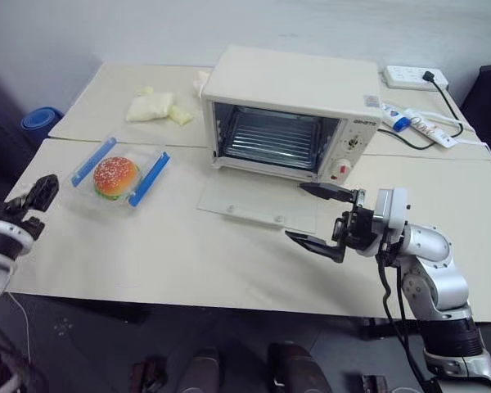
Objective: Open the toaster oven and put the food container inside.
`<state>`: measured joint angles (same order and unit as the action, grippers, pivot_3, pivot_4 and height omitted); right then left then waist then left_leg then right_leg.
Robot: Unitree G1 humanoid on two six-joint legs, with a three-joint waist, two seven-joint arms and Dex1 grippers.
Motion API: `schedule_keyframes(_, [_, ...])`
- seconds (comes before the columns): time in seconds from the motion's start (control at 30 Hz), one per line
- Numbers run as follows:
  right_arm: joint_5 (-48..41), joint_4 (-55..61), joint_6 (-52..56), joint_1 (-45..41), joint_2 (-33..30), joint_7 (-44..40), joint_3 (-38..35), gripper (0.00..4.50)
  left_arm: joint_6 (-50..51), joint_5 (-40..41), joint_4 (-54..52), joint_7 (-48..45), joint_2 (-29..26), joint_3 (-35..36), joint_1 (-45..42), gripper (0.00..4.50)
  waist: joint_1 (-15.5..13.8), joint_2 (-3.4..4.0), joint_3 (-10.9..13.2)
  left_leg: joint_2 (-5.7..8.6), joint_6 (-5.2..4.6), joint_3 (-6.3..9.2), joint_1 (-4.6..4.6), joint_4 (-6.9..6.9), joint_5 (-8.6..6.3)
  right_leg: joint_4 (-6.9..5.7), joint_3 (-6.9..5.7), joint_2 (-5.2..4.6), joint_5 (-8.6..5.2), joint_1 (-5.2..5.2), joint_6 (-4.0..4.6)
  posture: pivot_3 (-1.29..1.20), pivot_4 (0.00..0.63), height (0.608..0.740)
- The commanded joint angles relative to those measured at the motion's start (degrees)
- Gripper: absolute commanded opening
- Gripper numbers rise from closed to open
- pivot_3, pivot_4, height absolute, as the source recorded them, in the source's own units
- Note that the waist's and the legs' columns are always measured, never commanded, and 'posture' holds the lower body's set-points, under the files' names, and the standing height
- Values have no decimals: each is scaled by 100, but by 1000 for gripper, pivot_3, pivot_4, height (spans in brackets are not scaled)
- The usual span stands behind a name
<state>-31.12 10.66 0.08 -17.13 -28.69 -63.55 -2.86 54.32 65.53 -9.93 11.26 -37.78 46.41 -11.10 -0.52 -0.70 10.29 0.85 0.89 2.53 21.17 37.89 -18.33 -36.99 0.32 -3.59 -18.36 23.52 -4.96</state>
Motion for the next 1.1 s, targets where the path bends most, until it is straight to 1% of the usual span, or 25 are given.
schedule_keyframes(0.03, [-105, 263, 17, 13, -14, 116, -93, 4500, 829, 155, 475, 830, -294, -255, -509, 4477, 45, -1, 0, 0, 10, 2, 2, 0, 5, 3, -2, 1, 0, 1, 0, 0, 150, 740])
schedule_keyframes(0.13, [-99, 352, 47, 91, -23, 203, -97, 4500, 1190, -17, 873, 1177, -355, -433, -944, 4477, 80, -1, 0, 1, 13, 0, 5, 0, 5, 0, 0, 2, 0, 6, 0, 0, 150, 740])
schedule_keyframes(0.3, [-57, 479, 49, 227, -25, 384, -132, 4500, 1362, -303, 1361, 1561, -275, -430, -1453, 4477, 71, -1, 0, 0, 20, 0, 6, 0, 7, 0, -1, 3, 0, 8, 0, 0, 150, 740])
schedule_keyframes(0.4, [-41, 522, 46, 271, -34, 456, -136, 4500, 1440, -496, 1473, 1626, -266, -458, -1616, 3911, 67, -2, 0, 1, 22, -1, 5, 0, 9, 0, -1, 2, 0, 7, 0, 0, 150, 740])
schedule_keyframes(0.5, [-23, 511, 34, 283, -30, 510, -130, 4500, 1572, -548, 1718, 1666, -151, -488, -1915, 2997, 59, -2, -1, 1, 24, 0, 5, 0, 10, -1, -1, 2, 0, 7, 0, 0, 150, 740])
schedule_keyframes(0.57, [4, 469, 12, 267, -14, 528, -105, 4500, 1534, -730, 1926, 1680, -93, -539, -2110, 2421, 59, -3, -1, 2, 26, 0, 5, 1, 11, -2, -2, 2, 0, 7, 0, 0, 150, 740])
schedule_keyframes(0.63, [18, 451, 5, 251, -7, 543, -86, 4500, 1547, -765, 2088, 1746, -10, -430, -2267, 1736, 62, -3, -1, 3, 26, -1, 3, 1, 11, -3, -2, 2, 0, 7, 0, 0, 150, 740])
schedule_keyframes(0.73, [43, 388, -42, 232, -10, 536, -95, 4500, 1577, -906, 2266, 1745, -59, -342, -2426, 963, 73, -2, -1, 2, 27, -2, 3, 1, 12, -3, -2, 2, 0, 8, 0, 0, 150, 740])
schedule_keyframes(0.83, [63, 327, -98, 242, -14, 516, -114, 4500, 1630, -1091, 2348, 1609, -256, -352, -2489, 175, 78, -3, -1, 2, 28, -4, 4, 1, 12, -3, -1, 3, 0, 9, 0, 0, 150, 740])
schedule_keyframes(0.97, [84, 259, -152, 234, -1, 509, -92, 4500, 1626, -1342, 2387, 1193, -576, -505, -2452, 135, 95, -3, -1, 1, 29, -4, 4, 1, 12, -3, 0, 4, 0, 10, -1, 0, 150, 740])
schedule_keyframes(1.1, [103, 196, -185, 228, 19, 488, -62, 4500, 1826, -1494, 2326, 793, -839, -633, -2530, 135, 89, -3, -1, 0, 30, -4, 5, 0, 12, -2, -1, 4, 0, 12, 0, 0, 150, 740])
